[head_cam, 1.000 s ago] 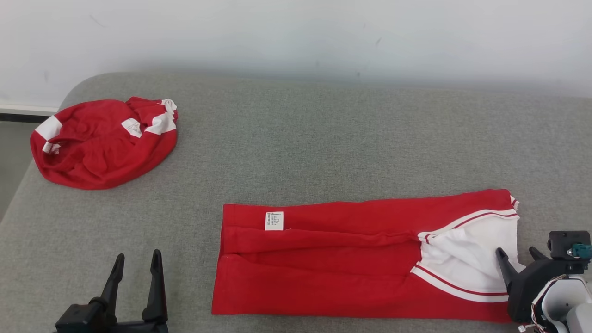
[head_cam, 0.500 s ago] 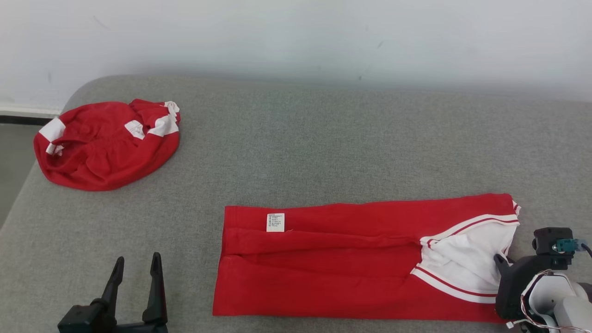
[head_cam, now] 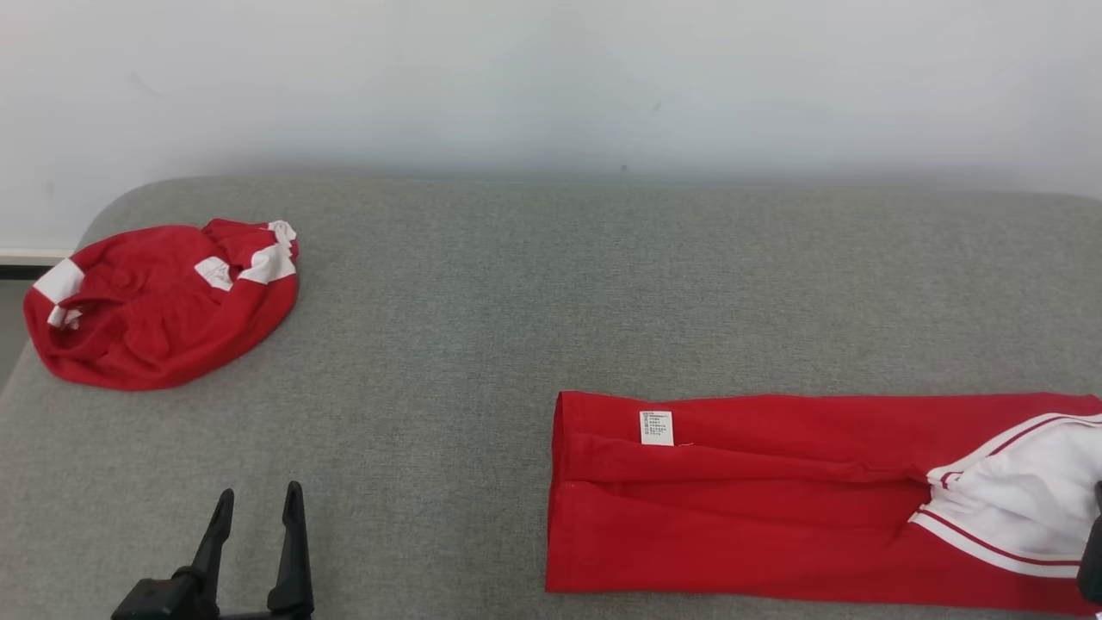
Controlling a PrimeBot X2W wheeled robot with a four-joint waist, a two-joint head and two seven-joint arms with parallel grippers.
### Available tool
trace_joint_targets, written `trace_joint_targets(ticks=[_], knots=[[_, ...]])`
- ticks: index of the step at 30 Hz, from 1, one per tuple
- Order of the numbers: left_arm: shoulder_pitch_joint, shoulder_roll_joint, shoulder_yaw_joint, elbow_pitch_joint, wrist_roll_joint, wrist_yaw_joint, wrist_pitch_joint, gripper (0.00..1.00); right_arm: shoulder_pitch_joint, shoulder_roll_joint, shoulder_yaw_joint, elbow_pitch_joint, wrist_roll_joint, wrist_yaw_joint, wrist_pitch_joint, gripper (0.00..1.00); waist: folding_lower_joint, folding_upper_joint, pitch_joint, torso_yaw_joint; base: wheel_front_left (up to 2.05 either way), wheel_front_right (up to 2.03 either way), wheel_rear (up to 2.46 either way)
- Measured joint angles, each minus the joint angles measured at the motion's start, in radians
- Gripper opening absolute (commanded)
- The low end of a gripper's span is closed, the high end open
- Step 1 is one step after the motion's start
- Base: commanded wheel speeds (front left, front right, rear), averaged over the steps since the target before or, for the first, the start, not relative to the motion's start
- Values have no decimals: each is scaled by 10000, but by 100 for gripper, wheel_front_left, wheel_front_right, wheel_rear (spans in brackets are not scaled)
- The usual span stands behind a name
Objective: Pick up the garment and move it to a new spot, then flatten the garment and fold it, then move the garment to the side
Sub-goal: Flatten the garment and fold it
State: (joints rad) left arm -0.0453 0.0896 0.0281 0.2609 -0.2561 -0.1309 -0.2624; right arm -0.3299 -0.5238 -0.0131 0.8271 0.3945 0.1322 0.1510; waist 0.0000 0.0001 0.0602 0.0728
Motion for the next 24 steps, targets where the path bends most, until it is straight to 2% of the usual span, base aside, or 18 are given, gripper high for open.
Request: trace_joint_targets(ticks=[3, 7, 17, 24], knots=[[70, 8, 79, -8, -10, 0, -2, 100, 12, 2, 132, -228, 25, -2, -73, 0, 0, 0, -26, -134, 0, 0, 0], [201, 2, 94, 8, -17, -2, 0, 100, 43, 144, 497, -1122, 188, -2, -151, 0, 0, 0, -95, -348, 0, 0, 0], [277, -65, 79, -10, -8, -2, 0, 100, 1205, 1275, 1271, -5168, 512, -2, 713, 0, 0, 0, -296, -757, 0, 0, 0], [197, -67, -125, 161, -29, -2, -2, 100, 1713, 2092, 1847, -7471, 336, -4, 1492, 0, 0, 0, -271, -611, 0, 0, 0]])
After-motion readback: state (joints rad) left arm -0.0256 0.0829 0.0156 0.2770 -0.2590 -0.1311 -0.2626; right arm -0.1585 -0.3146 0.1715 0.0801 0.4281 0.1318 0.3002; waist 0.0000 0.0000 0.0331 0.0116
